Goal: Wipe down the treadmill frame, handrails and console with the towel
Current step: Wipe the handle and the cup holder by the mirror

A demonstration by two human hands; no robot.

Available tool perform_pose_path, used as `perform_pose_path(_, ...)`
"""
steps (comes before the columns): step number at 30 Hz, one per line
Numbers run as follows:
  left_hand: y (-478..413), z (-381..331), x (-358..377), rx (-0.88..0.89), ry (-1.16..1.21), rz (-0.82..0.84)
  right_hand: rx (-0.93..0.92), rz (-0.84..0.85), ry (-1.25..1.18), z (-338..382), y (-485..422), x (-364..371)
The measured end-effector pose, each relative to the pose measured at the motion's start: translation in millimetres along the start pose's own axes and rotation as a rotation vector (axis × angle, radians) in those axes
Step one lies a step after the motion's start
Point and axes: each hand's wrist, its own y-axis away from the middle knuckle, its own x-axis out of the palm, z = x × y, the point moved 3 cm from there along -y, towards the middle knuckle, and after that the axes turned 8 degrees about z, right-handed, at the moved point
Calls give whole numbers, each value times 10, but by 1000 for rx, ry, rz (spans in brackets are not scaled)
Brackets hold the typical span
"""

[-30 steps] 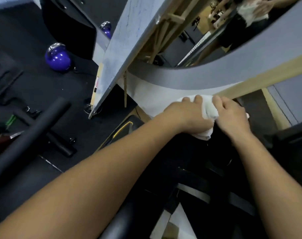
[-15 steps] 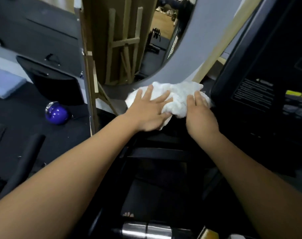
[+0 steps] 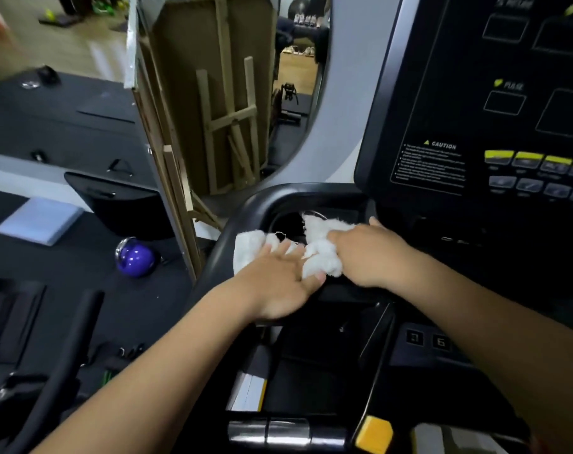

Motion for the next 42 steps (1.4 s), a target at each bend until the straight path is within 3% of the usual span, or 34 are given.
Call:
perform_pose_path(4, -348, -18, 13, -84, -91, -17, 54, 6, 48, -130, -275, -85)
perform_pose_path(10, 229, -23, 135, -38, 196, -99, -25, 58, 112, 30, 35, 109)
perform_pose_path(20, -407, -114, 71, -48, 33, -61, 48, 83, 137, -91, -390, -47)
perform_pose_path(26, 65, -23, 182, -51, 233, -64, -9, -20, 143, 149, 148, -100)
perform_pose_path(32, 546, 308, 19, 57, 62, -216, -139, -131, -133, 400, 350, -17)
perform_pose_path(37, 606, 370, 13, -65, -56, -280, -131, 14, -196, 455, -53, 35)
perform_pose_path(39, 369, 318, -3, -92, -150, -283, -81, 54, -110, 355, -244, -8)
perform_pose_path(41, 83, 306, 0, -113, -224, -253, -31, -64, 26, 247, -353, -139)
perform_pose_path(42, -53, 324, 4, -134, -236, -232, -15, -220, 57, 201, -369, -222)
